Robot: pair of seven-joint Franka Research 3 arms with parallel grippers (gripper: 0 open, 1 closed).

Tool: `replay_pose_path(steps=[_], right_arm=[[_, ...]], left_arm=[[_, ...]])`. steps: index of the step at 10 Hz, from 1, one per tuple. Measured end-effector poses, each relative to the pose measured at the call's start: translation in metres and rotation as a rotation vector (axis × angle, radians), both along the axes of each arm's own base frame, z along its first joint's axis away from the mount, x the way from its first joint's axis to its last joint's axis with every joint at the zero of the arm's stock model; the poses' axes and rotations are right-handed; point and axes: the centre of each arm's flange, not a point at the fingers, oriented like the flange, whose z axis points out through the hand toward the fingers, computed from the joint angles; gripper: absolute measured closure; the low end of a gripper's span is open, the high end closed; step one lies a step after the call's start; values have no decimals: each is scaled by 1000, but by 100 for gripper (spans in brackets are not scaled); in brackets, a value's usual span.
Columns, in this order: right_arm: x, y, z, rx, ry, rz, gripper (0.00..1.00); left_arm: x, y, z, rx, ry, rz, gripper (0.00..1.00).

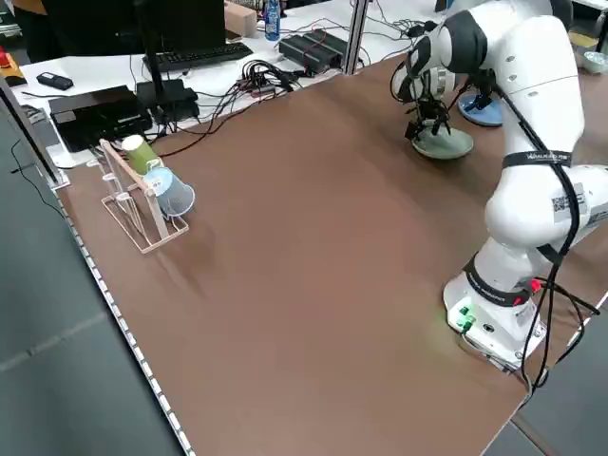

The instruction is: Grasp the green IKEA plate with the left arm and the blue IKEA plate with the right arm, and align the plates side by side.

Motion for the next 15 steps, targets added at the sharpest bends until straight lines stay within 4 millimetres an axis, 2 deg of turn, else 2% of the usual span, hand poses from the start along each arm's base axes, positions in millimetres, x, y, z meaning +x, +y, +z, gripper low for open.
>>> replay_pose_path(steps=[2, 7, 13, 15], right_arm=[[0, 0, 0, -1, 0, 0, 9], [0, -3, -1, -10, 0, -4, 9], [3, -11, -2, -53, -4, -27, 9], [18, -17, 8, -119, -61, 18, 7]], left_arm=[[6, -7, 1, -8, -6, 27, 0], [7, -49, 2, 19, -59, 112, 0], [22, -64, 6, -8, -73, 191, 0], [20, -73, 6, -2, -83, 206, 0]])
